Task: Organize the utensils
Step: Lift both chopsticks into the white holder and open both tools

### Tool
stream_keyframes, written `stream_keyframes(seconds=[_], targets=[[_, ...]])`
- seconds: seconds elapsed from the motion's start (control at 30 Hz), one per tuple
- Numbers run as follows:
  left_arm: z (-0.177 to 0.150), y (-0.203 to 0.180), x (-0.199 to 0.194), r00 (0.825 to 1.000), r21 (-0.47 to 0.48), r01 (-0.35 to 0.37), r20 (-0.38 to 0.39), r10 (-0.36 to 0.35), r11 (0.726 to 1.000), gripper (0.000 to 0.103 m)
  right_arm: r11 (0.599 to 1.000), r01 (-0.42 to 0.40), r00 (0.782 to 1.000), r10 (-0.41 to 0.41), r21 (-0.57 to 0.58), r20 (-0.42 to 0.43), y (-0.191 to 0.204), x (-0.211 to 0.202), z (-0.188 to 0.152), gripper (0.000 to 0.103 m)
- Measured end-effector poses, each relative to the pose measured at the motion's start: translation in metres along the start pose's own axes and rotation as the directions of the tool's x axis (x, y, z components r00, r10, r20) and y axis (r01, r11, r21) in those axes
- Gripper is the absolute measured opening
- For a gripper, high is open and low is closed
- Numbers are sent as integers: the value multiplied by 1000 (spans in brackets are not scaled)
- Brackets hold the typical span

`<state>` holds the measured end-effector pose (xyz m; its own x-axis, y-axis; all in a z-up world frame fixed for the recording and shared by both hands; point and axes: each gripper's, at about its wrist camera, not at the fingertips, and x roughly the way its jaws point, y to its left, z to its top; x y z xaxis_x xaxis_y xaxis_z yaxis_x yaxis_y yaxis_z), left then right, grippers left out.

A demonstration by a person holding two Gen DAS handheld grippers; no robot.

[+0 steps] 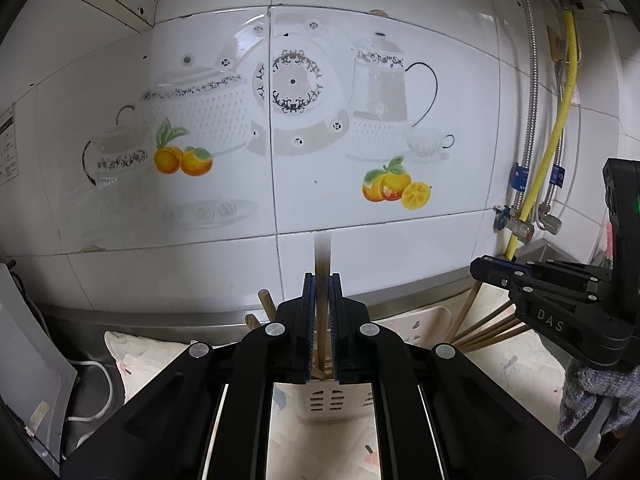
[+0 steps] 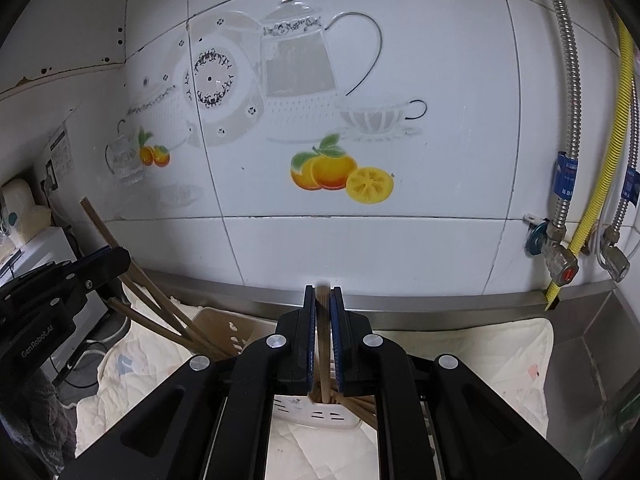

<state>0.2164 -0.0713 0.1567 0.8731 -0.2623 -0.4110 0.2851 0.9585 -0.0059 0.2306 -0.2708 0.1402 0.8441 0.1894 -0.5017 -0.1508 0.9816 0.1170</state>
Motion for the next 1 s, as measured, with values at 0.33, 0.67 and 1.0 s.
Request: stream_keyframes(seconds=[0.33,0.67,1.0], targets=[[-3,1,-1,1000,-6,3,-12,-3,1000,6,1000,2,1000,-2,-9,-1,5,-1,-2,8],[-4,2,-4,1000,-13,5,-18,-5,1000,6,1000,3,1000,-3,-12,3,6,-4,-1,10],[-5,3,-13,1000,-15,0,-14,0,1000,8,1000,5,1000,-4,-12,9,8,-11,-4,21]])
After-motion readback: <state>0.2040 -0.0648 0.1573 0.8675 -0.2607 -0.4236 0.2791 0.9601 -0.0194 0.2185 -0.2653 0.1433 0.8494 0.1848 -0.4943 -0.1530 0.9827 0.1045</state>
